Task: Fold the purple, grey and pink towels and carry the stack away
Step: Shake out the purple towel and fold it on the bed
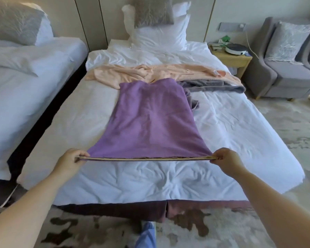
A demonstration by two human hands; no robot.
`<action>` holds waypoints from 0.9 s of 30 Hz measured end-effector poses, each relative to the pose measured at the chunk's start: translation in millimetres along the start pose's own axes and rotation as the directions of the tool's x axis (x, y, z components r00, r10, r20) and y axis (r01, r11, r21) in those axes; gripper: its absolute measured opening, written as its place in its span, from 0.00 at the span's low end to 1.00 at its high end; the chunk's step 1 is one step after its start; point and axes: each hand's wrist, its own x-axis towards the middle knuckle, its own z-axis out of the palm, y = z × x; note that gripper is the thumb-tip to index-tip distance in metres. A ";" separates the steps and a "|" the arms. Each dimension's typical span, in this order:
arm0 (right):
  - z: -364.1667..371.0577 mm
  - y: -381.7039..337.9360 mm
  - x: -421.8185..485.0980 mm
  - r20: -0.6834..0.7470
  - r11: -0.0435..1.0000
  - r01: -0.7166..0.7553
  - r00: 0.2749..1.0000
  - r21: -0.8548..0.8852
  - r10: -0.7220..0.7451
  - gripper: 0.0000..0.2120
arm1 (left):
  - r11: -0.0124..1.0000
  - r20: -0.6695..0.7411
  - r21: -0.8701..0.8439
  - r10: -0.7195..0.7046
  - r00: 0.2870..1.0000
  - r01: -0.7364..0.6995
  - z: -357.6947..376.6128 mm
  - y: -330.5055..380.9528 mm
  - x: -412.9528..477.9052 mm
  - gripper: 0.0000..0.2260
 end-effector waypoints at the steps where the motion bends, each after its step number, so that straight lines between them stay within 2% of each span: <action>1: 12.6 12.4 -7.1 -0.002 0.999 0.003 1.000 -0.045 -0.003 0.03 | 1.000 0.000 0.018 0.003 1.000 -0.003 13.9 -11.8 -14.8 0.10; 5: 56.7 62.2 -25.6 -0.017 0.986 0.076 0.997 -0.145 -0.080 0.04 | 0.999 -0.027 0.039 -0.015 1.000 0.016 61.0 -46.3 -51.7 0.11; 7: 75.6 83.1 -29.0 -0.015 0.960 0.124 0.991 -0.253 -0.132 0.03 | 0.999 -0.033 0.050 -0.005 0.999 0.007 79.9 -59.8 -63.0 0.11; 13: 140.4 126.0 -15.6 0.072 0.810 0.226 0.972 -0.541 -0.224 0.04 | 0.987 0.035 0.150 0.046 0.998 -0.051 129.8 -101.4 -66.0 0.12; 16: 164.2 135.8 -2.9 0.064 0.737 0.260 0.957 -0.624 -0.283 0.05 | 0.977 0.065 0.205 0.049 0.997 -0.062 152.8 -116.7 -55.5 0.10; 19: 177.8 141.3 11.0 0.062 0.725 0.263 0.954 -0.637 -0.292 0.10 | 0.969 0.065 0.245 0.024 0.998 -0.039 171.7 -125.7 -44.6 0.11; 21: 181.3 141.4 17.9 0.098 0.764 0.205 0.978 -0.612 -0.184 0.17 | 0.967 0.107 0.256 -0.038 0.994 0.010 178.1 -123.4 -35.0 0.12; 23: 176.6 137.2 21.2 0.153 0.824 0.112 0.988 -0.555 -0.031 0.24 | 0.949 0.175 0.294 -0.168 0.970 0.111 176.5 -115.1 -27.6 0.12; 25: 166.2 124.8 27.7 0.062 0.884 -0.012 0.997 -0.466 0.046 0.21 | 0.913 0.104 0.306 -0.313 0.944 0.269 165.0 -97.5 -17.3 0.08; 27: 152.7 102.9 40.2 -0.125 0.930 -0.065 0.992 -0.361 0.021 0.15 | 0.899 -0.049 0.252 -0.358 0.932 0.359 150.3 -72.0 -0.7 0.06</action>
